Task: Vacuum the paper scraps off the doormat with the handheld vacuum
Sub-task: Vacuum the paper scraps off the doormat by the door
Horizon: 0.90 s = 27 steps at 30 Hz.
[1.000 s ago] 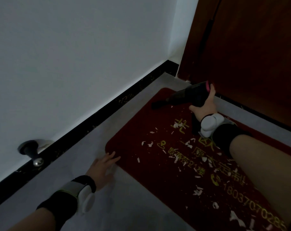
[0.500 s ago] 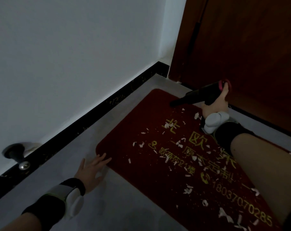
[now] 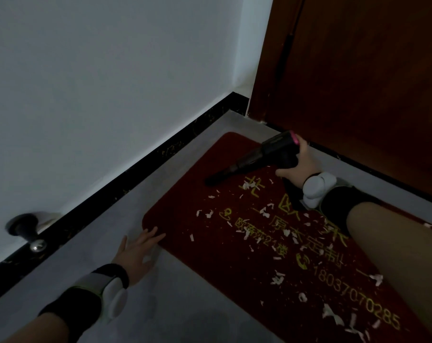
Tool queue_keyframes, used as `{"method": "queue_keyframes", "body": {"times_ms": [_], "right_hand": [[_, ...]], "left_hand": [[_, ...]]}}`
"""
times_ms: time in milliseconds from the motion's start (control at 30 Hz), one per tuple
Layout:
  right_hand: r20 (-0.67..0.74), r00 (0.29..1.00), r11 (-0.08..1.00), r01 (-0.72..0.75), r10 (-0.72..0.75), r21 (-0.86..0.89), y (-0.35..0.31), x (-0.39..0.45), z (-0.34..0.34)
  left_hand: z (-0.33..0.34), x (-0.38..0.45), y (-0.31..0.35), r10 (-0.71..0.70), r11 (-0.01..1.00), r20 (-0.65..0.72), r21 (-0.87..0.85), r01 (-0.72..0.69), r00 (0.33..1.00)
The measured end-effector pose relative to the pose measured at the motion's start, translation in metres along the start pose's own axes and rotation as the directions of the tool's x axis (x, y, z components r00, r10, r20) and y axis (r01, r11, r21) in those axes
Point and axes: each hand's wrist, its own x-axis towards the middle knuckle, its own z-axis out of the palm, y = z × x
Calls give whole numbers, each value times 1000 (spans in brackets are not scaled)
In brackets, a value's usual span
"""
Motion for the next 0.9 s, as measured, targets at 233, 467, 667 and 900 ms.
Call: {"method": "queue_keyframes", "body": {"times_ms": [233, 467, 667, 900], "right_hand": [[169, 983, 994, 83, -71, -64, -23, 1, 13], [-137, 990, 999, 15, -21, -43, -24, 9, 26], [-270, 963, 982, -38, -14, -186, -21, 10, 14], [30, 995, 995, 96, -95, -24, -11, -4, 15]], "left_hand": [[-2, -1, 3, -5, 1000, 12, -15, 5, 1000], [-4, 0, 3, -1, 1000, 31, -9, 1, 1000], [-5, -1, 2, 7, 1000, 36, -2, -7, 999], [-8, -1, 5, -9, 1000, 42, 8, 9, 999]]}}
